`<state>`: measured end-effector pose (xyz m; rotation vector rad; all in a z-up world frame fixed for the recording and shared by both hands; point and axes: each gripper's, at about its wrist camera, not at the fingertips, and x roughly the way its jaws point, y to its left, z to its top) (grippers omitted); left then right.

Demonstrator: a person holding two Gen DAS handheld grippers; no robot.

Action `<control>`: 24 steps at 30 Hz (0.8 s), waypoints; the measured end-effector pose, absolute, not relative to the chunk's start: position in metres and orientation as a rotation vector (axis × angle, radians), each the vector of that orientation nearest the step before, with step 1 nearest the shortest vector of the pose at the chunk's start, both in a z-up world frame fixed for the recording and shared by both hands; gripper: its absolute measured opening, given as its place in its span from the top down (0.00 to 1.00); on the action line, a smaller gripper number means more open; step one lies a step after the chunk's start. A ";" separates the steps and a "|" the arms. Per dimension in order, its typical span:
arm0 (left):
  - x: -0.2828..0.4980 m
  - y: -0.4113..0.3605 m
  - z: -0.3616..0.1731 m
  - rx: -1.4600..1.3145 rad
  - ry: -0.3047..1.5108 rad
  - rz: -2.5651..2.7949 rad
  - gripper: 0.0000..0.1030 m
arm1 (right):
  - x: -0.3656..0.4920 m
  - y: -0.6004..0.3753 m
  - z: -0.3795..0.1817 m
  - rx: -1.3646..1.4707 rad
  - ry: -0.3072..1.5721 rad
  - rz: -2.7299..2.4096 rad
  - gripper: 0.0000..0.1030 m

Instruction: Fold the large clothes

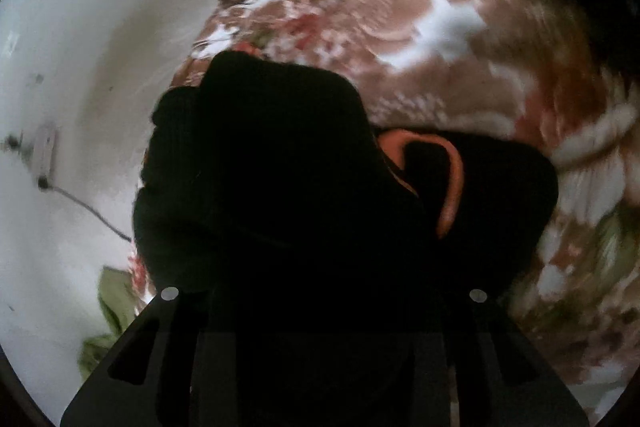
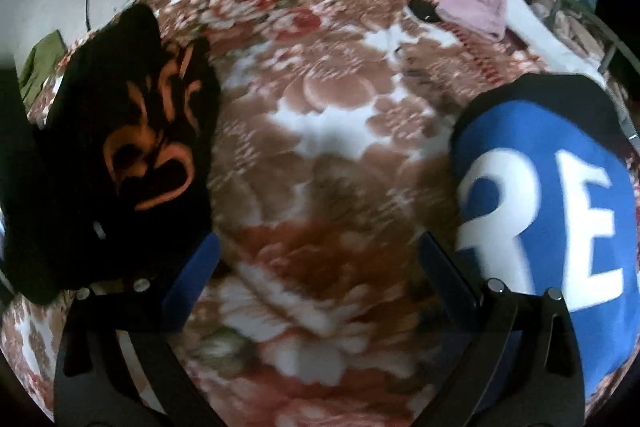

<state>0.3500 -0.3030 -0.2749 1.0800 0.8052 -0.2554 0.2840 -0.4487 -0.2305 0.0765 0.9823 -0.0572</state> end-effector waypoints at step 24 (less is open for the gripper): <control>0.266 -0.289 -0.292 1.301 0.594 -0.326 0.05 | 0.464 -0.284 -0.132 -0.232 0.881 0.327 0.05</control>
